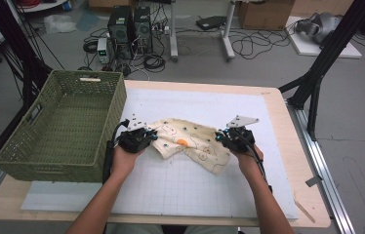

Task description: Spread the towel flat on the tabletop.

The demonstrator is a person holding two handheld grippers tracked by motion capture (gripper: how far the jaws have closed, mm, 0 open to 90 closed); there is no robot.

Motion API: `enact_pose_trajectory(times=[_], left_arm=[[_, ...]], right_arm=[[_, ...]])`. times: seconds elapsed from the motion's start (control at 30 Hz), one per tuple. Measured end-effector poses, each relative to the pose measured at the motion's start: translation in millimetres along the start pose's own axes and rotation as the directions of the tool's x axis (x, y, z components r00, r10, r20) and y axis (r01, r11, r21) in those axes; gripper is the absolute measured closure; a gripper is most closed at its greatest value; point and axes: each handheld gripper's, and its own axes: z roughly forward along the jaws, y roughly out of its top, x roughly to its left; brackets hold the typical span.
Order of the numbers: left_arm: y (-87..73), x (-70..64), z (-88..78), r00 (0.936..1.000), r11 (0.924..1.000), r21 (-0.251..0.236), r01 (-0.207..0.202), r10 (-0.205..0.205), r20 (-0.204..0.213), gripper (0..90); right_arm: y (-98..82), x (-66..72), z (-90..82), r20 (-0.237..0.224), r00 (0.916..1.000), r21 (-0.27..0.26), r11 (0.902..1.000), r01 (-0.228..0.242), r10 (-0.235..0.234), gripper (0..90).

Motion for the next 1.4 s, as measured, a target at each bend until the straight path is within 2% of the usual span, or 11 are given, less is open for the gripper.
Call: enact_pose_trajectory(times=[0.3, 0.43, 0.47, 0.53, 0.63, 0.67, 0.8, 1.0, 1.07, 1.27, 1.4], left_arm=[[-0.6, 1.0, 4.7, 0.9996, 0.9999, -0.011, 0.0, 0.0, -0.028, 85.5], [-2.2, 5.1, 10.0, 0.9978, 0.9994, -0.022, 0.026, -0.027, -0.061, 85.3], [-2.3, 5.5, 11.5, 0.9957, 0.9988, -0.027, 0.041, -0.043, -0.082, 83.0], [-2.5, 7.0, 13.1, 0.9898, 0.9953, -0.036, 0.09, -0.094, -0.107, 66.1], [-2.6, 7.0, 11.5, 0.9886, 0.9945, -0.028, 0.101, -0.103, -0.11, 50.9], [-2.2, 6.4, 10.2, 0.9887, 0.9941, -0.03, 0.104, -0.107, -0.105, 48.9], [2.0, 1.8, -0.3, 0.9925, 0.9945, -0.049, 0.092, -0.095, -0.077, 46.2], [5.1, -5.7, -10.5, 0.9982, 0.9973, -0.054, 0.05, -0.052, -0.03, 45.2], [5.4, -7.7, -12.9, 0.9988, 0.998, -0.046, 0.043, -0.044, -0.019, 44.7], [1.1, -13.8, -22.6, 0.9995, 0.9977, -0.061, 0.031, -0.031, -0.007, 44.4], [-7.2, -15.5, -20.2, 0.9976, 0.9985, -0.026, 0.048, -0.047, 0.051, 45.0]], right_arm=[[14.8, -42.5, 22.0, 0.12, 0.9916, 0.045, 0.9975, -0.054, 0.048, 81.9], [14.1, -58.4, 29.2, 0.21, 0.9715, 0.032, 0.9924, -0.119, 0.11, 82.2], [14.1, -60.8, 30.2, 0.231, 0.9654, 0.032, 0.9907, -0.132, 0.122, 82.0], [14.6, -62.6, 31.6, 0.251, 0.9584, 0.022, 0.9891, -0.145, 0.135, 80.8], [15.4, -59.5, 31.7, 0.259, 0.9592, 0.038, 0.9912, -0.127, 0.112, 67.4], [15.5, -58.5, 30.0, 0.272, 0.9547, 0.037, 0.9901, -0.136, 0.121, 60.0], [15.3, -60.1, 16.0, 0.275, 0.9455, -0.034, 0.9846, -0.172, 0.174, 53.9], [12.0, -48.1, -7.4, 0.223, 0.9669, -0.072, 0.9912, -0.111, 0.124, 51.3], [7.6, -43.5, -12.6, 0.197, 0.9722, -0.079, 0.9904, -0.114, 0.127, 48.8], [-13.0, -25.7, -25.5, 0.121, 0.9868, -0.038, 0.9939, -0.103, 0.107, 45.3], [-28.9, -10.1, -28.0, 0.073, 0.9937, -0.013, 0.9963, -0.085, 0.085, 45.8]])
